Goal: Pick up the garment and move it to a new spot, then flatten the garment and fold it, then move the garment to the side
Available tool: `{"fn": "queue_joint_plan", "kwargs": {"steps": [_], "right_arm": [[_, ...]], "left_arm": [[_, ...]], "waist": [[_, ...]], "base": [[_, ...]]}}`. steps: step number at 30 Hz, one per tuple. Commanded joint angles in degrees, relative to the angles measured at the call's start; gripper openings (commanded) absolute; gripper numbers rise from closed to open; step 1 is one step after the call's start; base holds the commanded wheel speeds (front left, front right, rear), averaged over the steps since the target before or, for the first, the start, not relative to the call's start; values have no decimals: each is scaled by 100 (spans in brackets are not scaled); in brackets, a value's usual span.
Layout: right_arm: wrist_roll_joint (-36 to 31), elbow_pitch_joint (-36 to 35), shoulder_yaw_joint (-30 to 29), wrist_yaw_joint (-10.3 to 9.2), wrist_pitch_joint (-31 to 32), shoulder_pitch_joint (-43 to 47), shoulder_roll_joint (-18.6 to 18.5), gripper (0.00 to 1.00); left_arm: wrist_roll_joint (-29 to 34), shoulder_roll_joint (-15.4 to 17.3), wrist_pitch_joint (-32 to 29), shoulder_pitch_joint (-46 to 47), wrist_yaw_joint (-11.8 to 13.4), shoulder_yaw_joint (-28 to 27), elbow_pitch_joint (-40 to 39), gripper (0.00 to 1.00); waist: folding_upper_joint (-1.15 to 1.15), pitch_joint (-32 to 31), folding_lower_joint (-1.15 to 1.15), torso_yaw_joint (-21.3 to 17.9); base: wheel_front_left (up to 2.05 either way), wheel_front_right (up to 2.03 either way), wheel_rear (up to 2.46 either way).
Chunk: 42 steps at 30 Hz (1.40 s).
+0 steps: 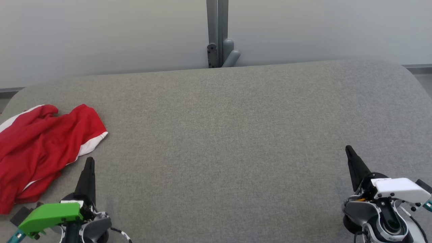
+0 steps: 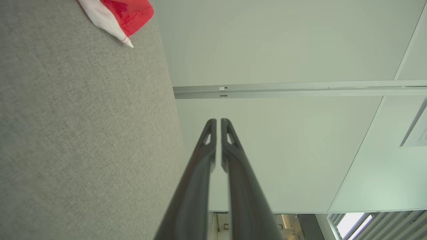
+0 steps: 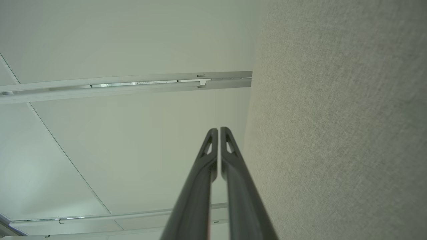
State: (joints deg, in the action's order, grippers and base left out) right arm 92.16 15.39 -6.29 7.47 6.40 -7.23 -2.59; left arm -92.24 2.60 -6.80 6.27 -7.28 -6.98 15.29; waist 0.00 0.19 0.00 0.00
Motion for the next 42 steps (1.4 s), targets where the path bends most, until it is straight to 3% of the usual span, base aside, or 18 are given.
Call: {"fn": "queue_joint_plan", "kwargs": {"steps": [1,7,27,42], "right_arm": [[-1,-28,-1,1,-1,-6,-6,100],[-166,41,77,0,-115,36,-35,100],[-2384,121,460,1,-653,-15,-228,100],[-3627,306,689,2,-980,-61,-285,100]], "left_arm": [[1,4,2,13,-1,0,-22,100],[213,25,128,-62,5,55,84,100],[2782,17,664,-143,87,218,110,100],[4187,83,995,-176,215,385,234,100]], "waist": [[0,0,0,0],[0,8,0,-2],[0,28,0,-8],[0,31,0,-10]], "base": [[0,0,0],[0,0,0],[0,0,0],[0,0,0]]}}
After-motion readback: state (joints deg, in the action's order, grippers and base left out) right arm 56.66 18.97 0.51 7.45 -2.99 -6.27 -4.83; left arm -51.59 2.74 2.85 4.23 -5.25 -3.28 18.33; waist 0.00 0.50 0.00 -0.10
